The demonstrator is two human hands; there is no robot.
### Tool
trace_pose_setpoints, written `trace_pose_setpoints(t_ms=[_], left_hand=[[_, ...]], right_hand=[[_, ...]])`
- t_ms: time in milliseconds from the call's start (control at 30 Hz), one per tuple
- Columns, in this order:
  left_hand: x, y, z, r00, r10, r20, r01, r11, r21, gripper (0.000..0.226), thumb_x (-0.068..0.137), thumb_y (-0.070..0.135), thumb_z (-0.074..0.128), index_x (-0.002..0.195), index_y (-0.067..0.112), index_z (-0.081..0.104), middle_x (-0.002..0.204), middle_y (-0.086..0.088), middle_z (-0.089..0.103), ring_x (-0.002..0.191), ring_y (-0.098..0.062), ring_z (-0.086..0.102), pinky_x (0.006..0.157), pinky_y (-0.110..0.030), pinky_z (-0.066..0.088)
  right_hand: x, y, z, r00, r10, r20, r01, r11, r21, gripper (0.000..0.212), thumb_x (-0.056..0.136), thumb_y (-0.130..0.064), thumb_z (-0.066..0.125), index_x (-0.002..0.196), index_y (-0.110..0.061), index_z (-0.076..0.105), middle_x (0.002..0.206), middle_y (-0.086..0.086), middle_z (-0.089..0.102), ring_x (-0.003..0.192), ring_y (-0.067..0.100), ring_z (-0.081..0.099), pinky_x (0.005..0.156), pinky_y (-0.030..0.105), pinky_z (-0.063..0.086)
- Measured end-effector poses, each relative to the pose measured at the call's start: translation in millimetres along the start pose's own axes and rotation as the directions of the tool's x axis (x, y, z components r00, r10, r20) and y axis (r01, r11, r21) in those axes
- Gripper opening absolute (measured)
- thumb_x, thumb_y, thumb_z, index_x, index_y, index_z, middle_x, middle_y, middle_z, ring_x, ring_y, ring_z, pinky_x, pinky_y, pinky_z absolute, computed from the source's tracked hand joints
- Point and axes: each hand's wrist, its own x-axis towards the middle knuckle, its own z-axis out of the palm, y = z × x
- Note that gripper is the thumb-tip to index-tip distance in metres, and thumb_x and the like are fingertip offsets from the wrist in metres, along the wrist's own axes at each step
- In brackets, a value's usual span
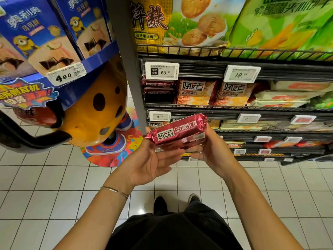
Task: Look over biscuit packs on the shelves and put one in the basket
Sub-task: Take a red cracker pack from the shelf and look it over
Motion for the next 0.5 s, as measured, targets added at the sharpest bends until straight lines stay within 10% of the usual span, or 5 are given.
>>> trace_pose_setpoints(t_ms=[200,500], left_hand=[[0.0,1.6,-6.1,0.977,0.214,-0.004,-0.214,0.977,0.006,0.054,0.096,0.044,0.060,0.144,0.022,0.054,0.145,-0.017,0.063,0.120,-0.031,0.069,0.095,-0.044,0.058],[-2.9,14.8,-6.9,0.883,0.463,-0.070,-0.428,0.859,0.279,0.056,0.089,0.036,0.073,0.139,0.025,0.052,0.119,-0.007,0.077,0.105,-0.028,0.076,0.070,-0.036,0.063]], right_hand=[[0.6,3.7,0.4,0.998,0.048,0.047,-0.061,0.940,0.334,0.040,0.104,-0.041,0.052,0.116,-0.013,0.077,0.120,0.021,0.075,0.102,0.032,0.077,0.071,0.038,0.065],[-0.5,12.5,-5.1,0.987,0.145,0.076,-0.163,0.892,0.422,0.033,0.086,-0.031,0.069,0.113,-0.012,0.064,0.099,0.015,0.076,0.081,0.028,0.077,0.064,0.034,0.065]])
